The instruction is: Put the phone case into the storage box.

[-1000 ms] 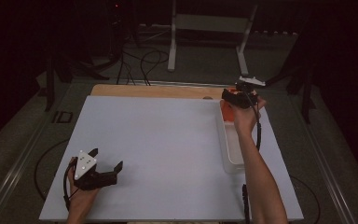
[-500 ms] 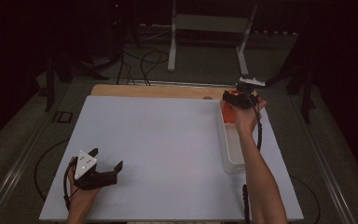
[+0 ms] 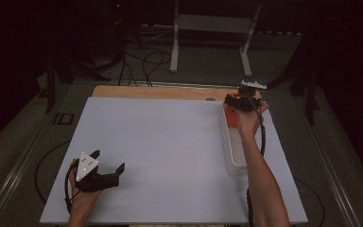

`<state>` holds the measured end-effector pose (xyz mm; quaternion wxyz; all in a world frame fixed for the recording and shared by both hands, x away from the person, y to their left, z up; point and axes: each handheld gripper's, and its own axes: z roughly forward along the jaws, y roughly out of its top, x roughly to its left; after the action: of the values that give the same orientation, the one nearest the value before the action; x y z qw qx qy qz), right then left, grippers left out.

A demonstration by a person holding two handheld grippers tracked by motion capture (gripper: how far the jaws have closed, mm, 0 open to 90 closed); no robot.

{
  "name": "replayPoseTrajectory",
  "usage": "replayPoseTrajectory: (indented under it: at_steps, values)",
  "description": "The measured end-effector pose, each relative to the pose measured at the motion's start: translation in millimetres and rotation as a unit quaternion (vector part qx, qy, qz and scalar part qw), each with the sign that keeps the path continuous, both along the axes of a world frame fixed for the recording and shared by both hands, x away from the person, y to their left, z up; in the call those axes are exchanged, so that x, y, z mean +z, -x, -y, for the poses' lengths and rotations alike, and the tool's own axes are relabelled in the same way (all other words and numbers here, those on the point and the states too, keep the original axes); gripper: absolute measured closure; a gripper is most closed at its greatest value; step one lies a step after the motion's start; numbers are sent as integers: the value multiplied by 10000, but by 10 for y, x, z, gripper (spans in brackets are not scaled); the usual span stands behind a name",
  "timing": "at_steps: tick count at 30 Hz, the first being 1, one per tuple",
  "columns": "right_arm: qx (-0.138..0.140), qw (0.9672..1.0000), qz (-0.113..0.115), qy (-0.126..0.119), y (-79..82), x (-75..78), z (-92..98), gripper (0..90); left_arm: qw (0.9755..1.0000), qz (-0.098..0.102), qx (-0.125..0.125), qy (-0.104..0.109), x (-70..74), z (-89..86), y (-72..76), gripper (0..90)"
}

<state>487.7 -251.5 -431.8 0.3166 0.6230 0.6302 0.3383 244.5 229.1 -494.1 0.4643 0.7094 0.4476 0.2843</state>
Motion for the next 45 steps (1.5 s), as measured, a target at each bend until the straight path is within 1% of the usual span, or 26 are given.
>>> replayPoseTrajectory:
  at_steps: [2,15,27,31,45]
  values:
    - [28,10000,9,20,-3,-3,-2,155,10000,-3,-12,-27,-2,7,0,3]
    - [2,10000,14,50,-27,-13,-18,155,10000,-6,-36,-21,-6,16,-1,3]
    - [-89,9999,48,37,-46,-29,-33,153,10000,-12,-21,7,-5,7,0,3]
    - [-65,9999,50,81,-60,-35,-44,153,10000,-3,-10,22,-2,-2,2,3]
    - [-54,9999,86,113,-81,-50,-50,151,10000,-2,-8,29,-1,-8,5,3]
